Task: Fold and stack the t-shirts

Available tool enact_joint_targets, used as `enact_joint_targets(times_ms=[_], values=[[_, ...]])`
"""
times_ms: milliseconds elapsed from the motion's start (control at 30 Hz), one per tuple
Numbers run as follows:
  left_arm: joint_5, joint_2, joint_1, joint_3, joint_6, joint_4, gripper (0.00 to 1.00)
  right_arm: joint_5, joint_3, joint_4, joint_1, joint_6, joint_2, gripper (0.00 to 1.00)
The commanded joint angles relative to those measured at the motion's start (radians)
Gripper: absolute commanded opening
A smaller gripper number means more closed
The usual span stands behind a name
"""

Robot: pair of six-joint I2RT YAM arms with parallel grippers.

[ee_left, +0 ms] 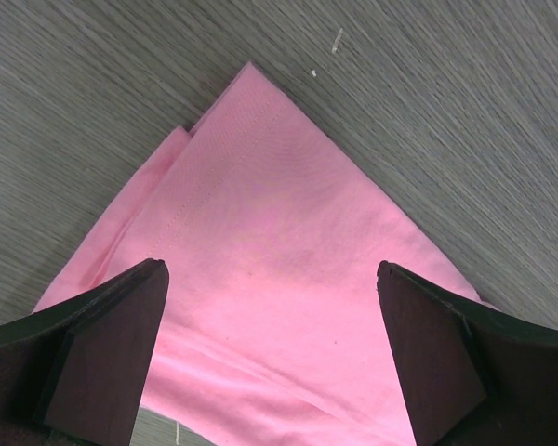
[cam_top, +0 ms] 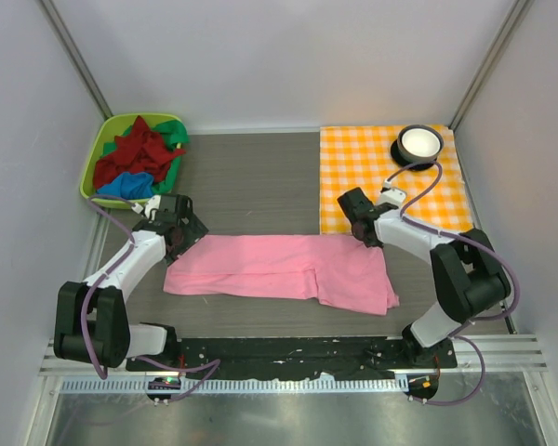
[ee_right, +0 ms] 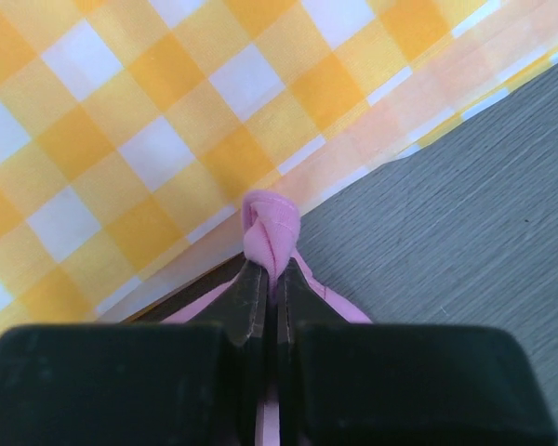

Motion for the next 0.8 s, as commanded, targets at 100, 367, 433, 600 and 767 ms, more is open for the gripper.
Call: enact_joint_targets(times_ms=[100, 367, 433, 600, 767], values=[[-0.015, -0.020, -0.003, 0.034, 0.002, 0.020, 1.00, 0.109, 0.162, -0.087, 0.002, -0.065, -0.119, 0.01], [-0.017, -0.035, -0.003, 0.043, -0.012, 0.004, 1.00, 0.149, 0.435, -0.118, -0.019, -0.122, 0.102, 0.01], [-0.018, -0.047, -0.003, 0.034, -0.017, 0.002, 1.00, 0.140, 0.553, -0.121, -0.024, -0.137, 0.199, 0.01], [-0.025, -0.113, -0.003, 0.007, -0.032, -0.004, 1.00, 0.111, 0.902, -0.204, -0.024, -0.199, 0.435, 0.01], [-0.040, -0.155, -0.003, -0.003, -0.035, -0.009, 1.00, 0.056, 1.449, -0.366, -0.019, -0.234, 0.752, 0.01]])
